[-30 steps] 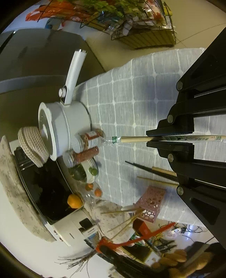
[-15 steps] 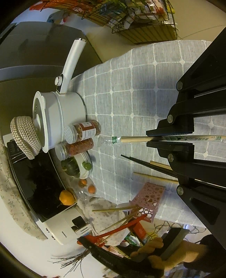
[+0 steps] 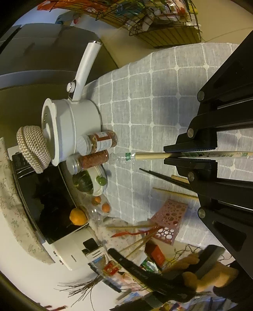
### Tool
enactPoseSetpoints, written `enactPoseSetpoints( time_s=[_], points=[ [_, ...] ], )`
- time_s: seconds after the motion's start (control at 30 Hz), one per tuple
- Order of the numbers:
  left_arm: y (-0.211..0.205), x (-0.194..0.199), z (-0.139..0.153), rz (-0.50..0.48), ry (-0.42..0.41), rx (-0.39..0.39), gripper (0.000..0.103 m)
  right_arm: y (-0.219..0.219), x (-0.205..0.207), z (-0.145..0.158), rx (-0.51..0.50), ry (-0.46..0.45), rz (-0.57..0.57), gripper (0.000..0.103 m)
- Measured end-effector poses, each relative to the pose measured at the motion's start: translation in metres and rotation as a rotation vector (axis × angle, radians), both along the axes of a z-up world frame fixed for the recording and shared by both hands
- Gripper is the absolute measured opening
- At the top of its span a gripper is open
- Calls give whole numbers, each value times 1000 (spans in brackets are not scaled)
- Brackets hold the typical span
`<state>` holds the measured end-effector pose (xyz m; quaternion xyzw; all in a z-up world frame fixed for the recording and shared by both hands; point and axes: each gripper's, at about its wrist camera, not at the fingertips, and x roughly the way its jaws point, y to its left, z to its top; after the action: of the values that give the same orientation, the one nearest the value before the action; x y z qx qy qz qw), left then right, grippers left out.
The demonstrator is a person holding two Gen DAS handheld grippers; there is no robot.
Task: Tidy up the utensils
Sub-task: 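Lower the red spoon into the pink basket with the left tool while the right tool holds the chopstick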
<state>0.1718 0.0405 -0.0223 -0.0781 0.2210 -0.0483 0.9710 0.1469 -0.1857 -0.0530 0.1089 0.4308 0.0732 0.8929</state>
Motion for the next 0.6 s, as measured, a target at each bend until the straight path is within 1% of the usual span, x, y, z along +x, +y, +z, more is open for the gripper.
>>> enactPoseSetpoints(
  time_s=[0.03, 0.13, 0.23, 0.33, 0.4, 0.47, 0.5, 0.53, 0.6],
  points=[
    [1, -2, 2, 6, 14, -3, 33, 2, -1, 2, 2, -6, 2, 5],
    [4, -10, 7, 12, 83, -7, 34, 6, -3, 9, 16, -35, 10, 5],
    [9, -20, 11, 20, 149, -3, 41, 12, -6, 14, 33, -63, 20, 5],
    [18, -33, 12, 60, 219, 6, 42, 20, -8, 19, 43, -95, 31, 5],
    [23, -41, 10, 84, 281, 30, 43, 27, -10, 23, 45, -123, 44, 5],
    [28, -49, 5, 74, 340, 46, 48, 36, -11, 27, 47, -158, 56, 5],
    [29, -50, 2, 69, 360, 52, 51, 40, -11, 29, 51, -175, 58, 5],
    [31, -52, -1, 62, 386, 65, 53, 43, -11, 30, 56, -187, 57, 5],
    [34, -54, -5, 57, 407, 85, 55, 51, -10, 34, 75, -211, 49, 5]
  ],
)
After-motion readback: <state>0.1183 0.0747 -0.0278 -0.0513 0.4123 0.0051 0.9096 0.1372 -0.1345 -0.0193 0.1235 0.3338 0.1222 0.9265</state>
